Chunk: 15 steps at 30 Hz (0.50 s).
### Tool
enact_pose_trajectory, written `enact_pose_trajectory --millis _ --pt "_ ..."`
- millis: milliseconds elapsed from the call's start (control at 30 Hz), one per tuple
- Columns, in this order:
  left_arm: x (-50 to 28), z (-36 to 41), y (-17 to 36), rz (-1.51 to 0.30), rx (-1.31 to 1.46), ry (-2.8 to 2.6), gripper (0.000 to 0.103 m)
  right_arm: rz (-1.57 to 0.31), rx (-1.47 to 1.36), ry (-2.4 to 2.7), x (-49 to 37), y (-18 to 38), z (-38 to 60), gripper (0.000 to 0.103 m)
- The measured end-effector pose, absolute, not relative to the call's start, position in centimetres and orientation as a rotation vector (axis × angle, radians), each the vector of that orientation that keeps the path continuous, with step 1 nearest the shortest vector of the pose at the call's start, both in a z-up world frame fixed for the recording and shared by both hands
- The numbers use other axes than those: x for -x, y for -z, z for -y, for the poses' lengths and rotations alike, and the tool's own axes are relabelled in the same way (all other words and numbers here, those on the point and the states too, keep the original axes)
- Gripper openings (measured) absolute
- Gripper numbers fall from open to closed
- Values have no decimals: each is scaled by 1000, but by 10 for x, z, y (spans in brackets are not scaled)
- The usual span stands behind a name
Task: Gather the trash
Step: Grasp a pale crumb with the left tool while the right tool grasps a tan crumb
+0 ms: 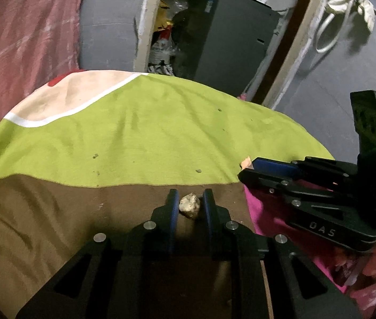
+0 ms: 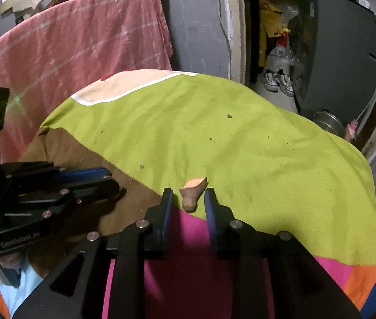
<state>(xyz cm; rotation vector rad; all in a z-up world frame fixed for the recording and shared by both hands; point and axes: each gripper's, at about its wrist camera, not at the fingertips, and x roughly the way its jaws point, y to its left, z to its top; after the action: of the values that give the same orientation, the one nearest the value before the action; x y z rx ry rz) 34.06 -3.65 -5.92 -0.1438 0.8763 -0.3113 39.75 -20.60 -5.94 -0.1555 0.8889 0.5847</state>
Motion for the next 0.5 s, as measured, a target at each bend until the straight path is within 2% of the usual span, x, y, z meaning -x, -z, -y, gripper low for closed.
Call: enact_pose_trajectory --millis 167,333,500 --pt "-339 32 57 -861 175 275 15 -926 133 -576 -405 66 202 23" --pt "-333 31 49 -832 190 256 14 -914 88 -570 -403 64 211 16" --pt "-315 38 35 -750 192 259 14 -788 66 -562 -371 44 228 16"
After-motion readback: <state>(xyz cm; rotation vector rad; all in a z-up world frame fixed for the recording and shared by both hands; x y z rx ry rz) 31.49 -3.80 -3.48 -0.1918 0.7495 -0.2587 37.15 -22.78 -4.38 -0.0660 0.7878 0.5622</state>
